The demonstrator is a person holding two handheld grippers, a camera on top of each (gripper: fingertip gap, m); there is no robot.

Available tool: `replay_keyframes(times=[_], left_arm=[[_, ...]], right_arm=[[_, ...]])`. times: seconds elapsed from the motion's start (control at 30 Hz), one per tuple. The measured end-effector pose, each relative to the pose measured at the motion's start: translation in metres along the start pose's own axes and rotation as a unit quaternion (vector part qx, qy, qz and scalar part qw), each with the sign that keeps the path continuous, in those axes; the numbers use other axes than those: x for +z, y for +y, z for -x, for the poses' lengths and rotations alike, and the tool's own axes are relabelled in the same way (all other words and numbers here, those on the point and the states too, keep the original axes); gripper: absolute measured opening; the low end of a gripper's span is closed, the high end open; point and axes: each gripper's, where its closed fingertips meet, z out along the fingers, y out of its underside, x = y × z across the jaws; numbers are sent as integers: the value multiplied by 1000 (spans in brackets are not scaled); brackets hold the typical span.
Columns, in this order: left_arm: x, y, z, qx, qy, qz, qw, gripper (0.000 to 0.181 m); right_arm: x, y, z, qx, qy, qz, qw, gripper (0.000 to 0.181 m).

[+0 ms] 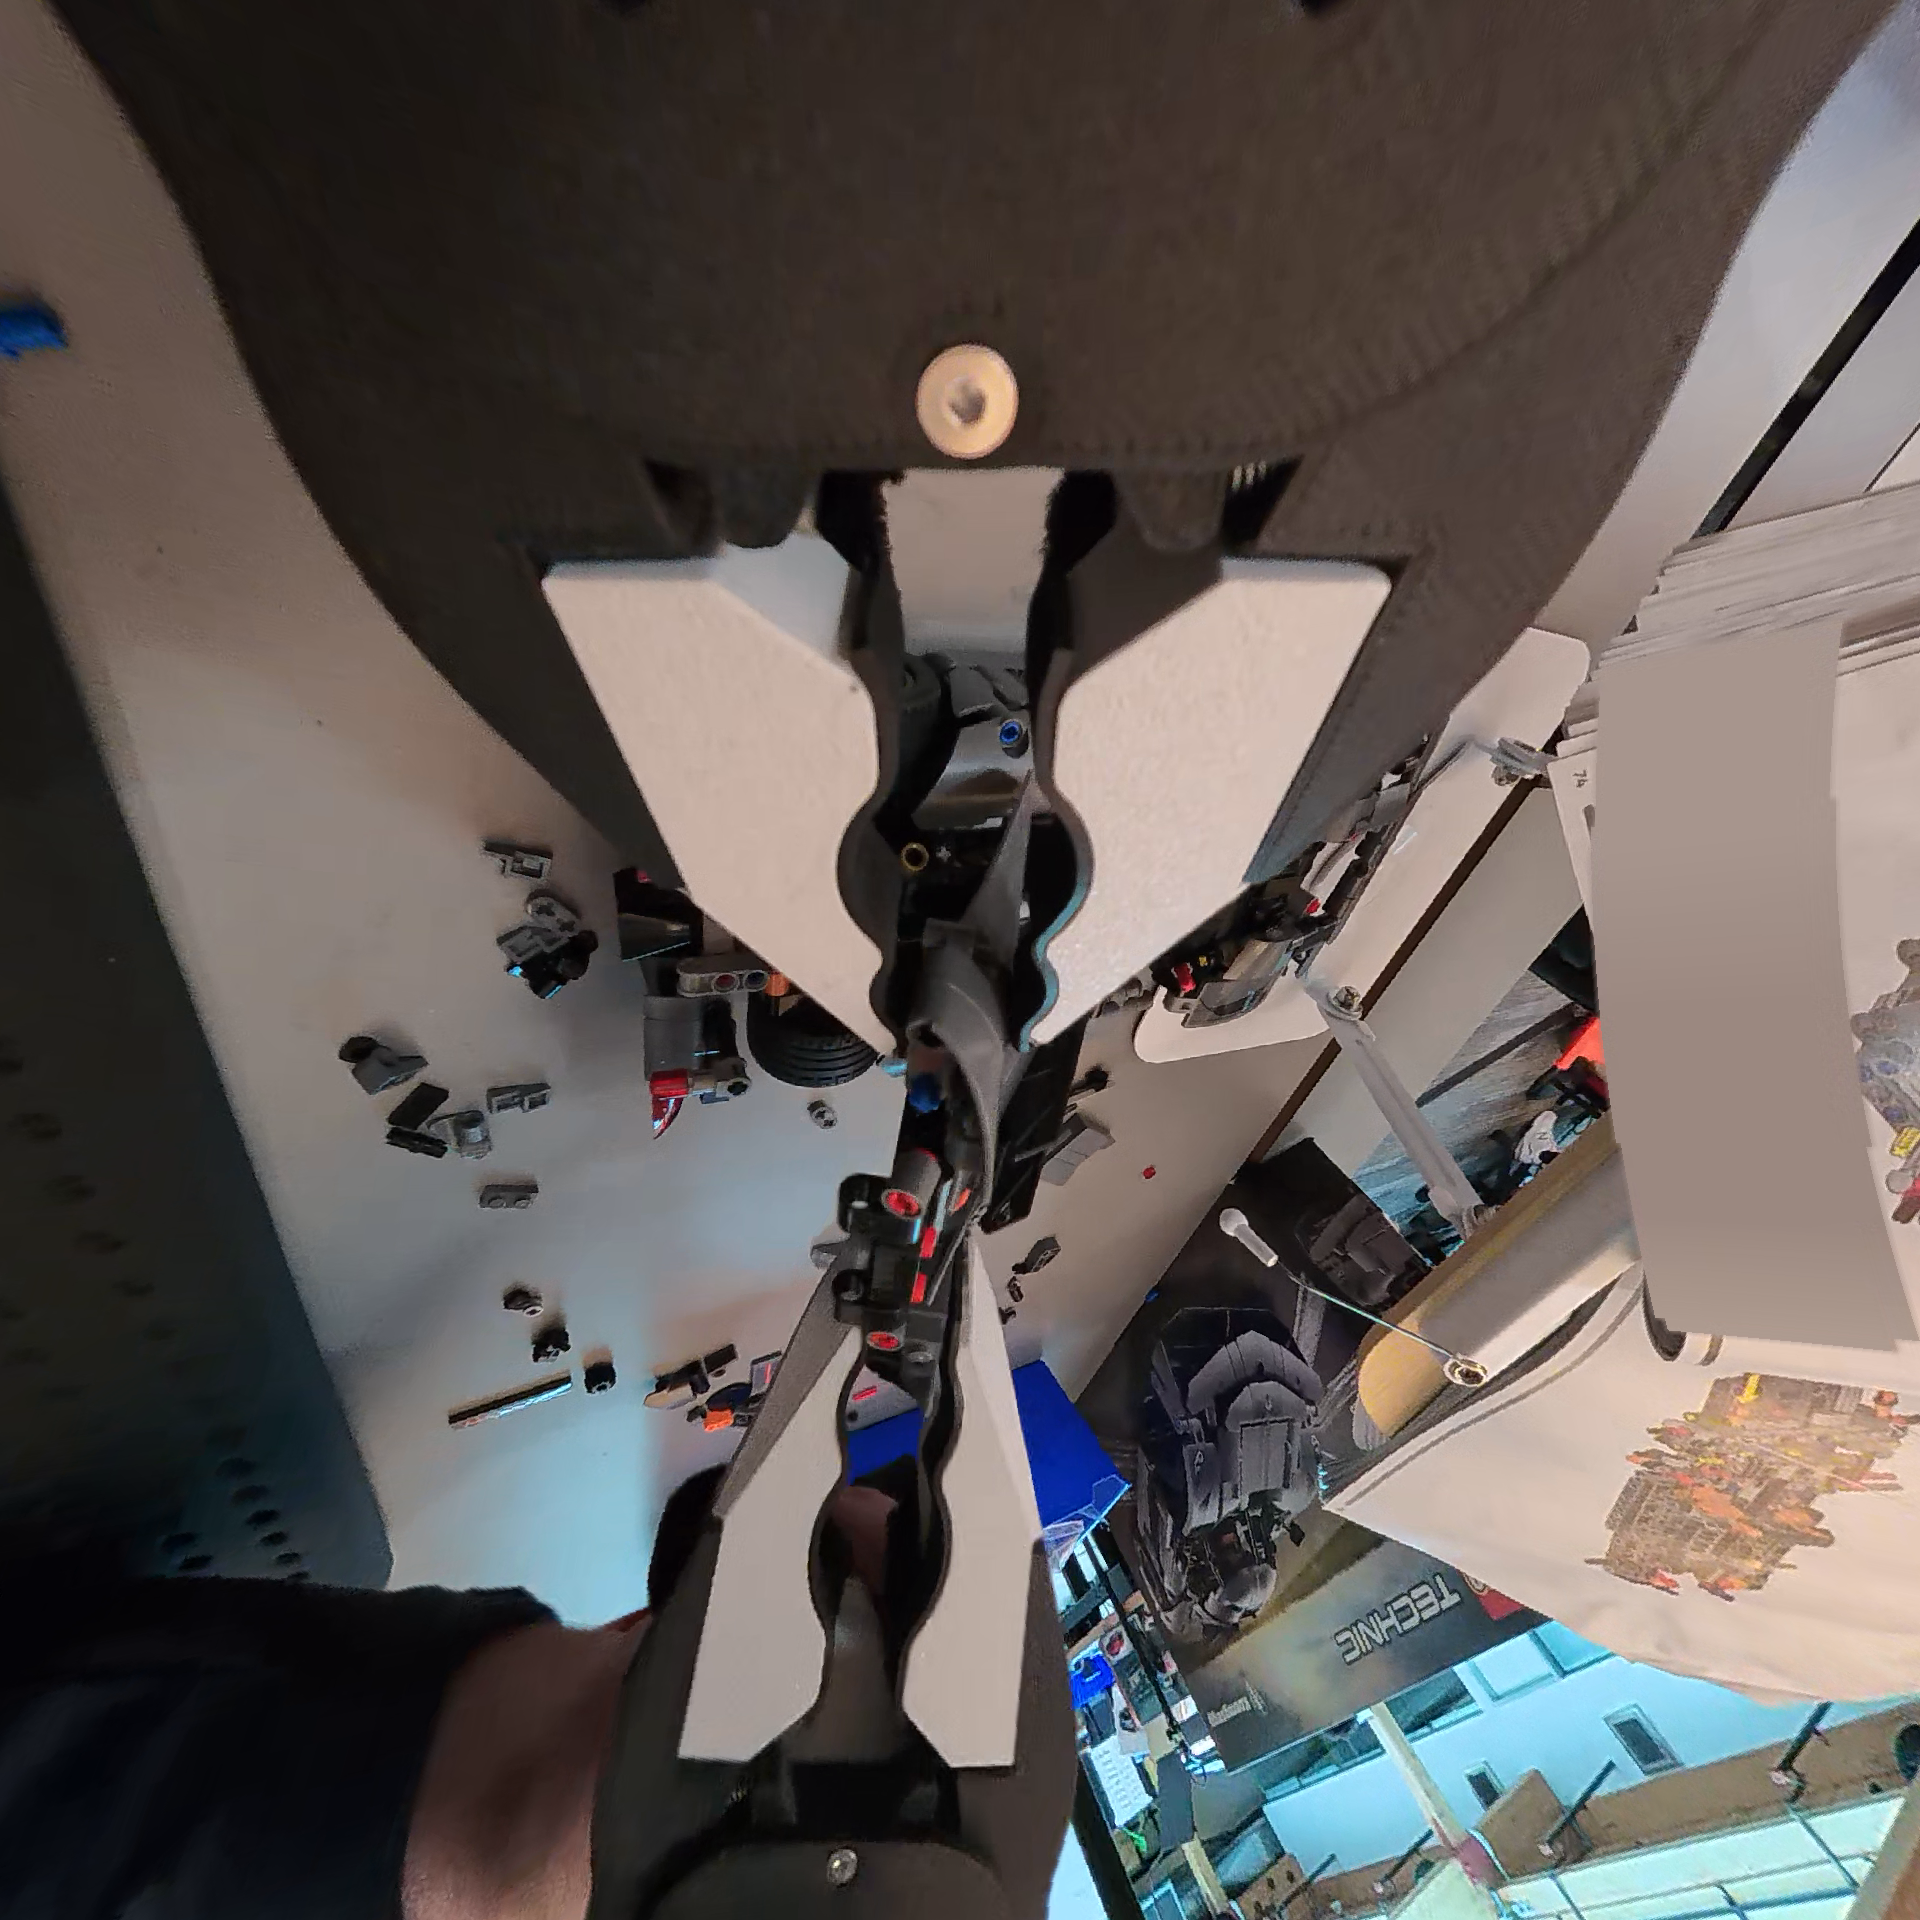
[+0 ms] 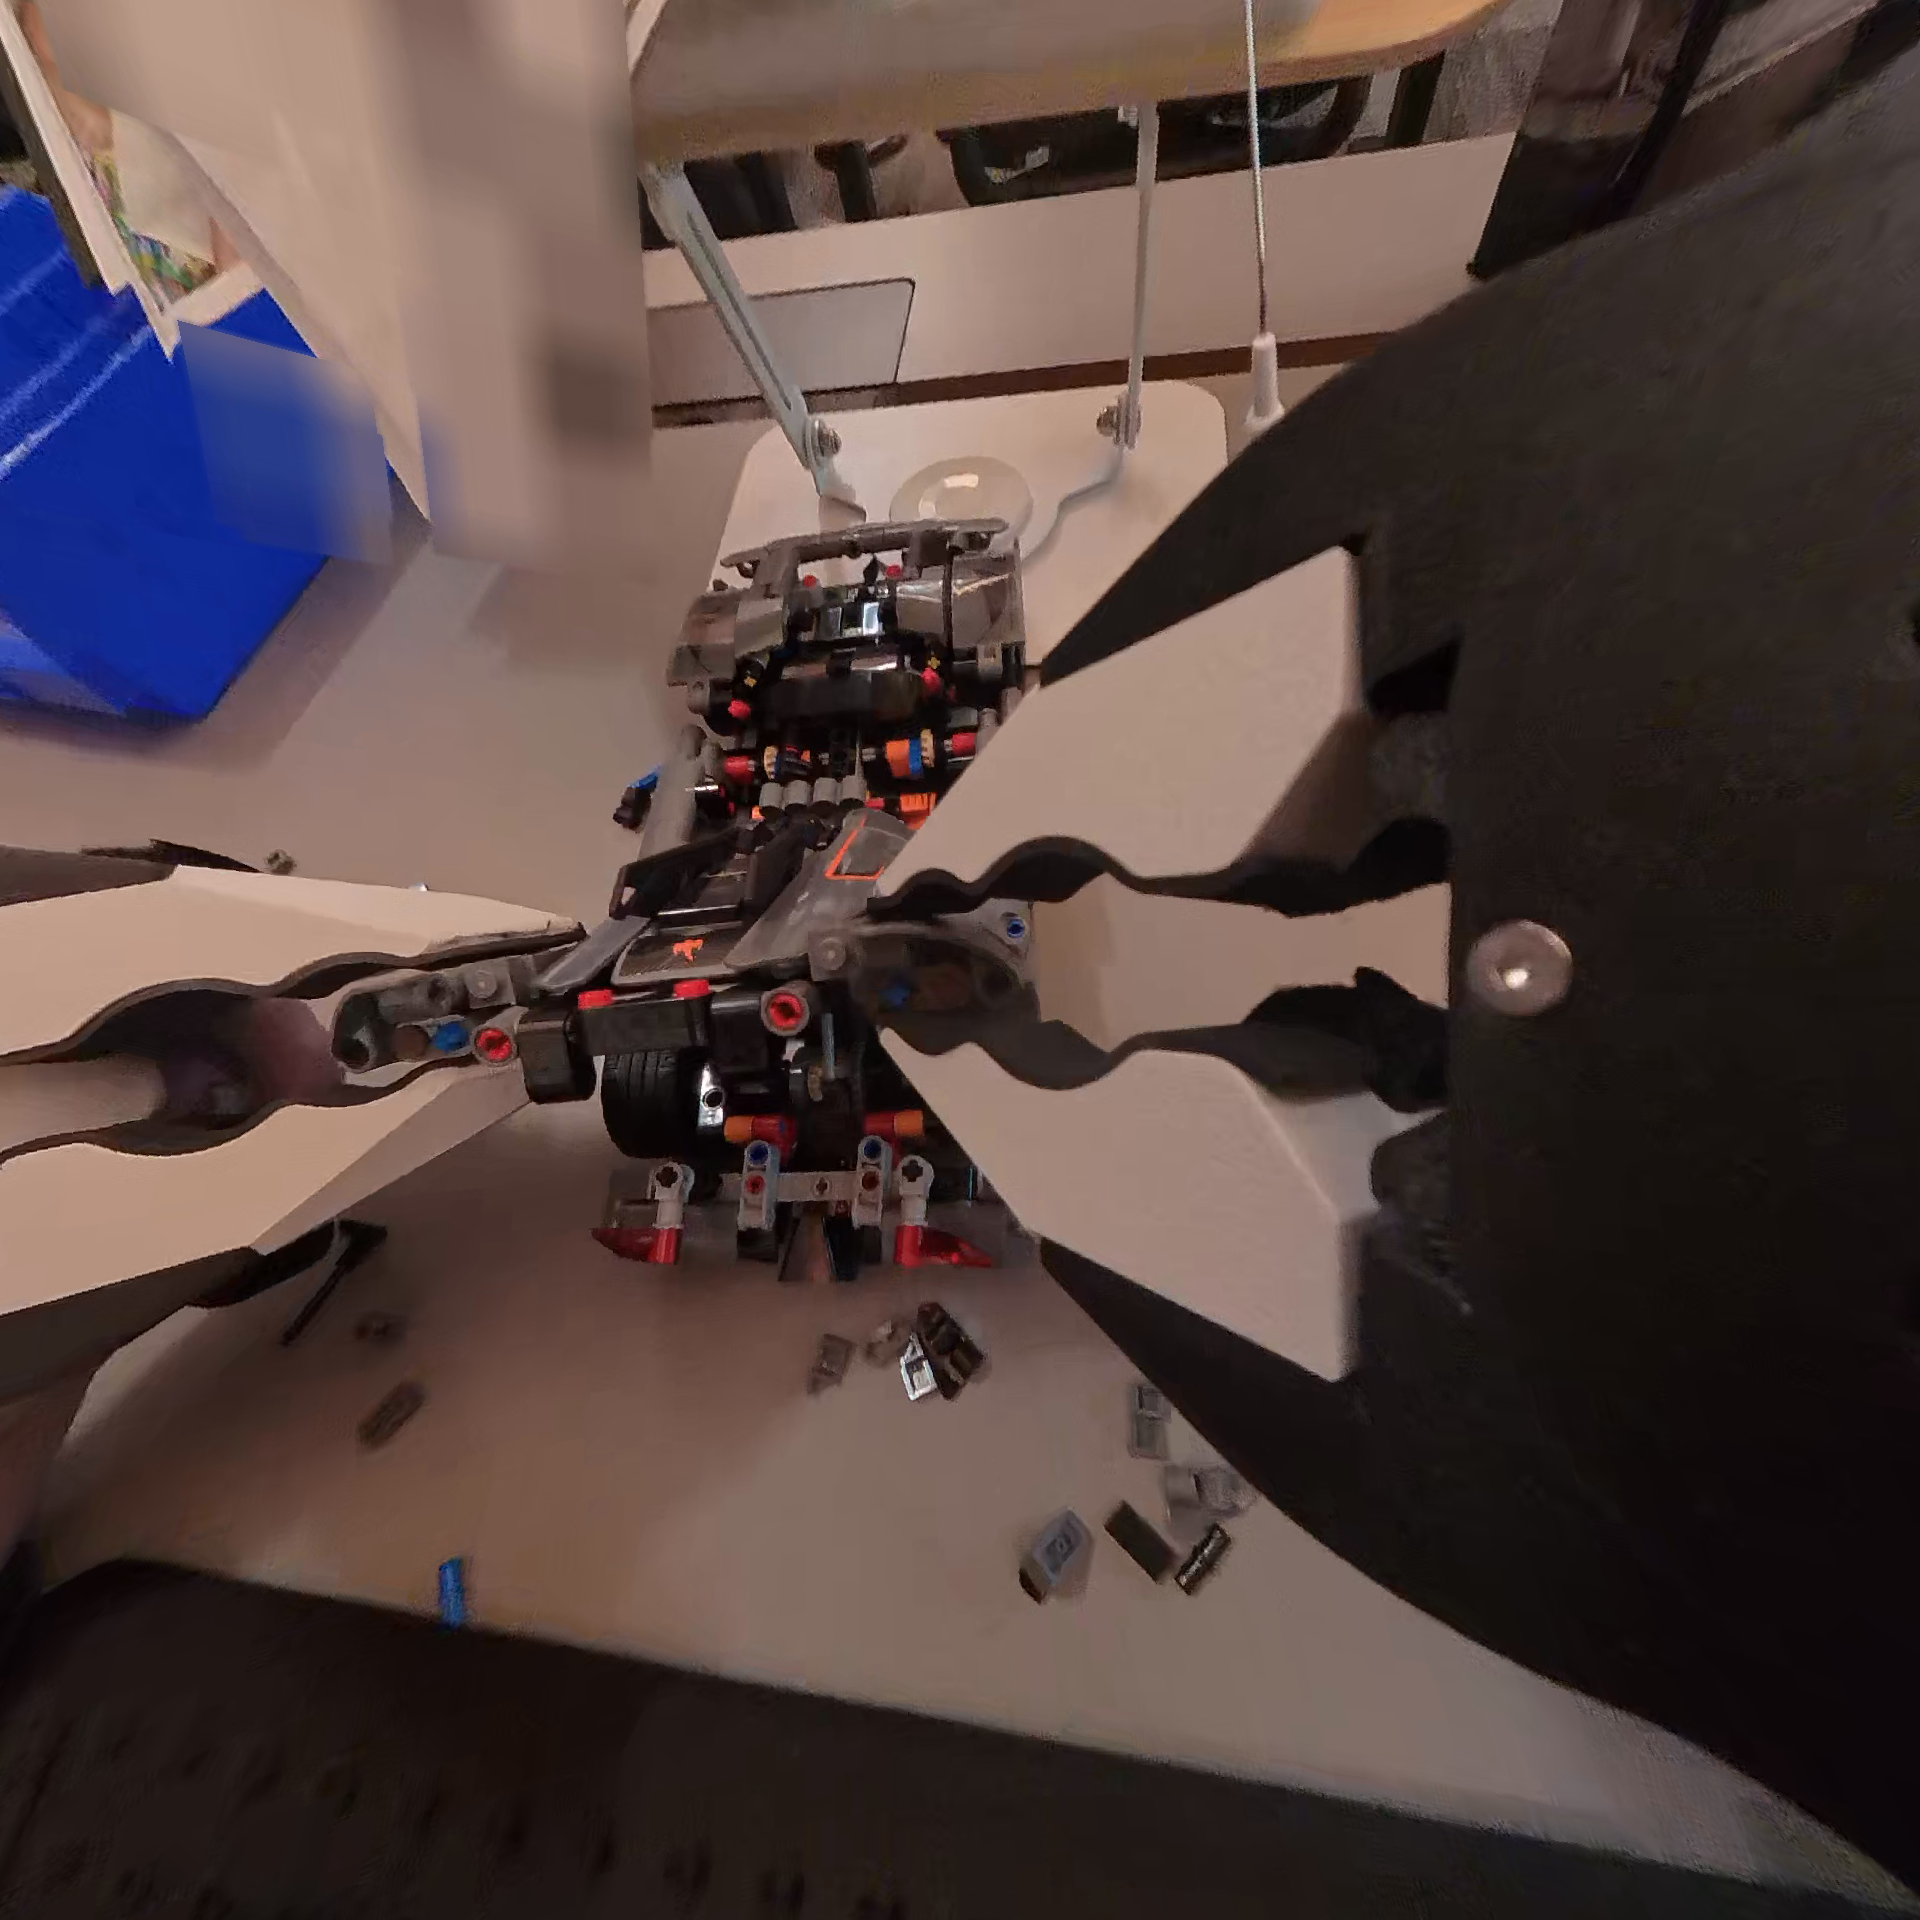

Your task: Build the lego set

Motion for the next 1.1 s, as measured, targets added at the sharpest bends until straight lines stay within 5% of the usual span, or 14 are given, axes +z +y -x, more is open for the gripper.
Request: replay_keyframes(times=[0.53, 0.6, 0.7, 1.1], left_arm=[[2, 3, 1, 34, -20, 15, 999, 14], [2, 4, 1, 43, -22, 22, 999, 16], [5, 13, 0, 69, -27, 50, 996, 26], [0, 14, 0, 225, -102, 102, 964, 16]], right_arm=[[2, -2, -4, -5, 29, -39, 999, 14], [3, -1, -5, -11, 34, -43, 998, 25], [7, 3, -2, -36, 42, -23, 998, 29], [7, 9, -2, -123, 113, -14, 986, 13]])
